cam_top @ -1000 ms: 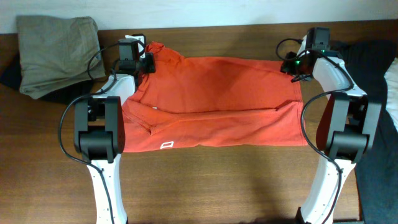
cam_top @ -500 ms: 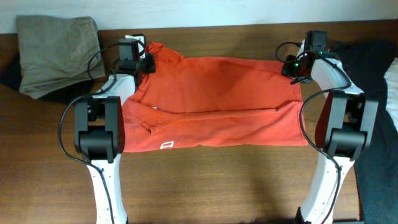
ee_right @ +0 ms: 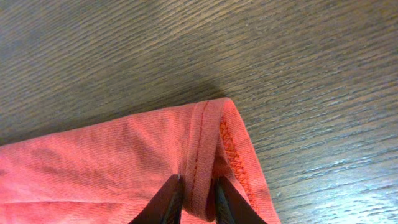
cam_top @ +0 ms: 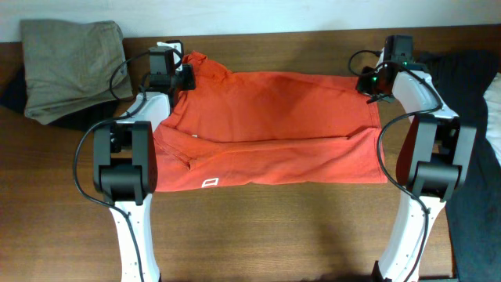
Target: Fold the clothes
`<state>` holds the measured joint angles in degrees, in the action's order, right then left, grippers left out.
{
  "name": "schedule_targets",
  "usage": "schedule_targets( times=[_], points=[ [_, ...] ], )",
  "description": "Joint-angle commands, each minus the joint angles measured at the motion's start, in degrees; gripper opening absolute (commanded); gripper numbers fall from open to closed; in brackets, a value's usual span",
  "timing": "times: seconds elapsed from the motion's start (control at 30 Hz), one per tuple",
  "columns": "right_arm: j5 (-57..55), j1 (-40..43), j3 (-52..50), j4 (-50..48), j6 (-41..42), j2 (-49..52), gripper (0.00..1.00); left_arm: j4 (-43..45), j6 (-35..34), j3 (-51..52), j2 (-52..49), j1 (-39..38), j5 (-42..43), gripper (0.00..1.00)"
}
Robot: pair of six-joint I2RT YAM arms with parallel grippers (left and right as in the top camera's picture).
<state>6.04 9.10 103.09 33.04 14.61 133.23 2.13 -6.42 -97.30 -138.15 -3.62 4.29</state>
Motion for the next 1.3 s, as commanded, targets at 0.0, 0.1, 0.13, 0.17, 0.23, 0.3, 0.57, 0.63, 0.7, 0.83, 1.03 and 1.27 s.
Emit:
schedule_targets(
  times=[0.0,0.1,0.13,0.17,0.23,0.3,0.57,0.63,0.7,0.83,1.03,1.27],
  points=[
    [-0.8,0.4,1.2,0.2,-0.3,0.5,0.07,-0.1,0.5,-1.4,-0.3,0.0,0.4,0.0],
    [-1.0,0.4,1.2,0.3,-0.3,0.4,0.04,-0.6,0.5,-2.0,-0.3,0.0,0.5,0.0],
    [-1.6,0.4,1.2,0.5,-0.2,0.2,0.04,-1.2,0.5,-2.6,-0.1,0.0,0.5,0.0],
    [-2.3,0.4,1.3,0.7,-0.2,-0.1,0.04,-1.9,0.5,-3.2,0.2,0.0,0.4,0.0],
    [-3.0,0.4,1.7,1.2,-0.3,-1.2,0.04,-3.8,0.5,-4.5,2.3,0.0,0.4,0.0],
    [-2.9,0.6,3.0,2.6,-0.2,-2.3,0.04,-6.1,0.5,-4.7,5.5,0.0,0.4,0.0],
    [-0.2,2.1,11.6,15.9,-0.2,-2.7,0.04,-17.7,0.5,-4.7,14.5,0.1,0.3,0.0],
    [1.1,2.6,14.3,20.1,-0.2,-3.0,0.04,-21.3,0.5,-4.7,16.1,0.1,-0.9,0.0],
    [1.6,3.3,17.2,24.9,-0.2,-3.7,0.04,-25.2,0.5,-4.7,18.1,0.1,-2.6,0.0],
    [2.4,4.2,19.1,29.3,-0.2,-5.5,0.04,-37.0,0.5,-4.7,21.3,0.1,-10.0,0.0],
    [3.0,5.6,19.1,34.9,-0.3,-6.6,0.04,-50.8,-2.8,-4.7,22.1,0.2,-14.5,0.0],
    [6.5,7.8,19.1,41.7,-0.9,-6.8,0.04,-67.6,-3.5,-4.7,25.3,1.8,-15.3,0.0]
  ],
)
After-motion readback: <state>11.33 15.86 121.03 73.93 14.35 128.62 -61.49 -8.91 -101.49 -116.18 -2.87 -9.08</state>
